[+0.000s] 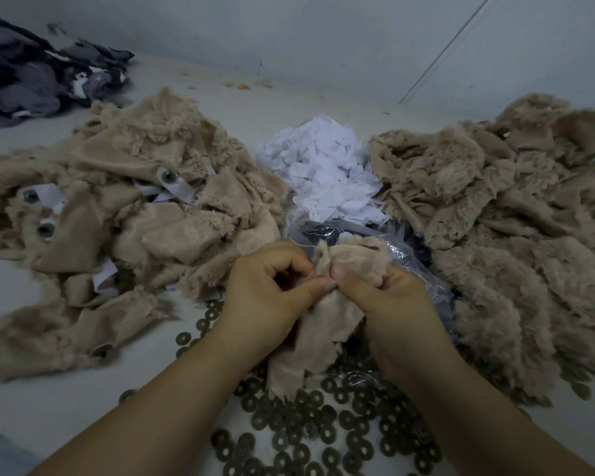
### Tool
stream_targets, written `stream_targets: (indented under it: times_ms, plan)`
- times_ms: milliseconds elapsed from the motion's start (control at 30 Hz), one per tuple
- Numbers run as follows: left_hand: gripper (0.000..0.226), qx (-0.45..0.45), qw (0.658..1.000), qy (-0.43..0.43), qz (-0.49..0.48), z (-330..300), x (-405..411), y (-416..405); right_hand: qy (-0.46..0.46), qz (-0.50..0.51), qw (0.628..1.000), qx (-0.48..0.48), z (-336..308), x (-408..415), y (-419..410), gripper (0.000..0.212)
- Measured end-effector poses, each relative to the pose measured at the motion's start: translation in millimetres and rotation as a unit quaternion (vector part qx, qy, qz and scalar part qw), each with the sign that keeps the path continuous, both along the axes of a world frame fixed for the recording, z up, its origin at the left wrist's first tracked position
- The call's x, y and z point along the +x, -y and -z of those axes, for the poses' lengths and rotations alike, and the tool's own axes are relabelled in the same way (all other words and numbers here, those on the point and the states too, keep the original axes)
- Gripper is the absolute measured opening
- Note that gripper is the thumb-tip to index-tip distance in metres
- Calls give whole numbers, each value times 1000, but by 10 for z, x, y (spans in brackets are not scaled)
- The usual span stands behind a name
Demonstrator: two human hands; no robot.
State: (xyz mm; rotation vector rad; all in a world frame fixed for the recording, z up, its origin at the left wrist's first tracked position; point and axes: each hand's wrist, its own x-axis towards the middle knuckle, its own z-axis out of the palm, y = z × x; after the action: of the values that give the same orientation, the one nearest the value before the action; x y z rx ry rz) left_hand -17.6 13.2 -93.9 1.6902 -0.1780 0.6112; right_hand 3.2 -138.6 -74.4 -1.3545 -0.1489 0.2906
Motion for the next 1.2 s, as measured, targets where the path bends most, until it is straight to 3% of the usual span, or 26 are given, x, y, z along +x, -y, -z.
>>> stream_targets:
  times_ms: [133,333,633,733,833,933,967,1000,1100,1200]
  plan:
    - [13,-63,997,-28,33,-14,-7,-4,12,15,1000,3,2,11,-1,34]
    - [13,-88,995,-36,39,-30,-3,-3,10,27,999,41,26,-5,-21,32]
    - [16,101,993,23,-64,-90,-52,42,44,47,998,-3,13,-37,-15,11]
    - [9,109,990,55,-69,-137,-60,37,35,50,998,-18,12,-32,-27,12]
    - [18,145,984,95,-49,-126,-70,12,51,58,996,-45,-7,-14,-40,37]
    - [17,139,987,61,-47,-116,-76,30,125,64,986,-93,-2,-10,-8,82]
    - [15,138,988,47,-52,-113,-70,35,151,66,979,-116,0,-9,-3,88]
    - [14,138,988,35,-54,-109,-68,31,171,62,975,-126,-3,-15,-8,83]
    - [14,141,989,26,-44,-109,-69,-11,155,43,982,-96,3,-37,-29,36]
    - [23,141,989,26,-44,-112,-71,-46,108,29,990,-81,23,-63,-49,16]
